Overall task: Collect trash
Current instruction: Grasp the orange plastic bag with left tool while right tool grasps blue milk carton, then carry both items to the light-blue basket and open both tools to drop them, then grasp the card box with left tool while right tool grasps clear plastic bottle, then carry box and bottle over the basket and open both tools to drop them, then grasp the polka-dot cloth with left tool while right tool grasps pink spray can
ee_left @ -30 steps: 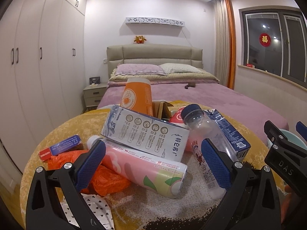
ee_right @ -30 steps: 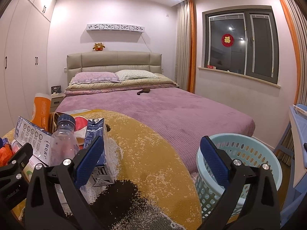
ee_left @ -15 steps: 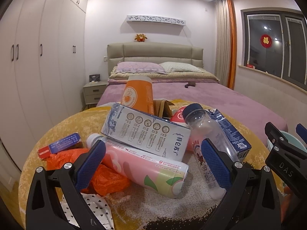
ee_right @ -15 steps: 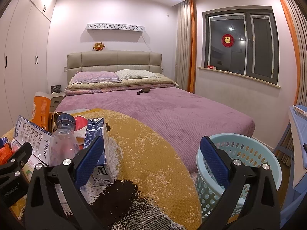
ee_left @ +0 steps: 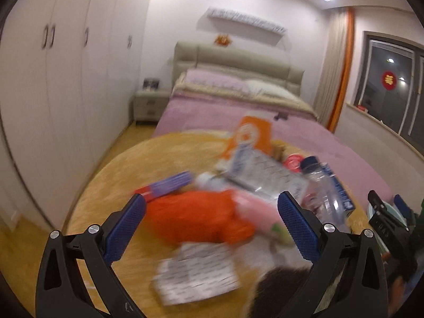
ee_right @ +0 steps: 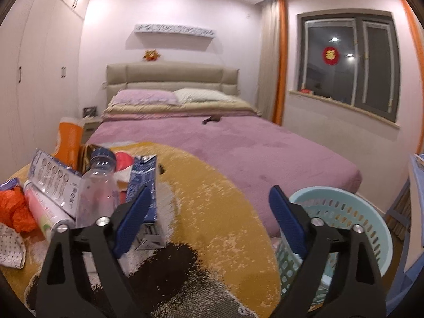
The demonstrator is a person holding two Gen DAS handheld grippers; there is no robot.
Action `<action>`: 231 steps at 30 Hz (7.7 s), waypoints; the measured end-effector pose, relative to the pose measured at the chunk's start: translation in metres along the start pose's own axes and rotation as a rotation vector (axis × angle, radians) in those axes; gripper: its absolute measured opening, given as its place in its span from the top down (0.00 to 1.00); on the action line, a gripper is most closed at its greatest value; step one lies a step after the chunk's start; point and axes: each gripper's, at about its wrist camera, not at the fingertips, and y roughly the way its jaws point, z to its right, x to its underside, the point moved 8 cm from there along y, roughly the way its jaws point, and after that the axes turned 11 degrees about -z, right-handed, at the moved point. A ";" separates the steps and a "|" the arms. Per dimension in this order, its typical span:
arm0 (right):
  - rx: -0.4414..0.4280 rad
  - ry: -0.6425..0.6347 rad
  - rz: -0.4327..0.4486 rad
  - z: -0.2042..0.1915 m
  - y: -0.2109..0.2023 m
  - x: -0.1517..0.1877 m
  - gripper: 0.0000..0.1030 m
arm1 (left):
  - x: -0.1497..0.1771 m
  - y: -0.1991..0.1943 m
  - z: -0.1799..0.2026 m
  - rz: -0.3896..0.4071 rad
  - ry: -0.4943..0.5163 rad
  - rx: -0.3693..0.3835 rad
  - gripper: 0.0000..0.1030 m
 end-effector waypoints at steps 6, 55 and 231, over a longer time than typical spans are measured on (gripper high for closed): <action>-0.158 -0.027 -0.121 -0.014 0.010 -0.012 0.43 | -0.006 0.003 -0.068 -0.127 -0.137 0.022 0.11; -0.182 0.216 -0.223 0.120 -0.010 -0.046 0.65 | -0.031 -0.024 0.246 -0.065 0.354 0.406 0.60; -0.434 0.088 -0.200 0.021 -0.040 -0.047 0.47 | -0.007 0.001 0.140 -0.176 0.276 0.199 0.21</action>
